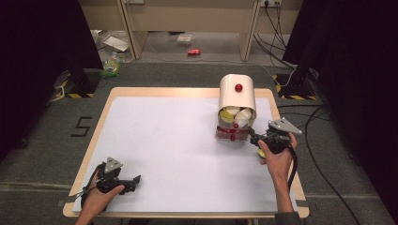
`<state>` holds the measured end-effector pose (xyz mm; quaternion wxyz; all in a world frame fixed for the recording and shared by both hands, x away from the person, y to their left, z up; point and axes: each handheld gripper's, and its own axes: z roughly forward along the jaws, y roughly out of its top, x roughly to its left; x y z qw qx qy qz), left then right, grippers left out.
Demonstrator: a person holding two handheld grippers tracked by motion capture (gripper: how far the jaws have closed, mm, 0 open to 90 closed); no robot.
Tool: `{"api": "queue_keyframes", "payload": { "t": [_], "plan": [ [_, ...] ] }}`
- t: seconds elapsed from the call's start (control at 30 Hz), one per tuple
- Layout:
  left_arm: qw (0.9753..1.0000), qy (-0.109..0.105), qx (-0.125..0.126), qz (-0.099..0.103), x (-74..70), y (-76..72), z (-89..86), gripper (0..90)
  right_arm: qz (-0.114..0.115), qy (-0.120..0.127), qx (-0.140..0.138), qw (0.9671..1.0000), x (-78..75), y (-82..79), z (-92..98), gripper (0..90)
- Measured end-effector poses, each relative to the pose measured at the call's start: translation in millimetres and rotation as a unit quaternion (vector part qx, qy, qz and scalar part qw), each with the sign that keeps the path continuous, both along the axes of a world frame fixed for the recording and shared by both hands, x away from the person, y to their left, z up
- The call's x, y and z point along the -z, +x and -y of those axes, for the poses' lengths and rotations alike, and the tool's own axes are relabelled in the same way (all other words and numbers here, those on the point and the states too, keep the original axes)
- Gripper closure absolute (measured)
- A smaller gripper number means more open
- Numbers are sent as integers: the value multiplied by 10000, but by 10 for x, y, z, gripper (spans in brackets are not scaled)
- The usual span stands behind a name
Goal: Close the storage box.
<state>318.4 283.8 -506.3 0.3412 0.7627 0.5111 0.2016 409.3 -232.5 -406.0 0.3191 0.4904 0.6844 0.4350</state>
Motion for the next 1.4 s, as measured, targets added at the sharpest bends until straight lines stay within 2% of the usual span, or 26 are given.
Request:
{"api": "queue_keyframes", "payload": {
  "t": [0.47, 1.1, 1.4],
  "plan": [
    [10000, -1, 1, 0, 0, 0, -1, 0, 84, -19, -17, 10000, -38, -96, -7, 183],
    [10000, -7, -1, 3, 0, 0, -1, 0, 13, -70, 45, 10000, 0, -309, 120, 184],
    [10000, -14, -1, 2, 0, 0, -2, 0, -65, -3, -10, 10000, 53, -402, 103, 184]
  ]
}}
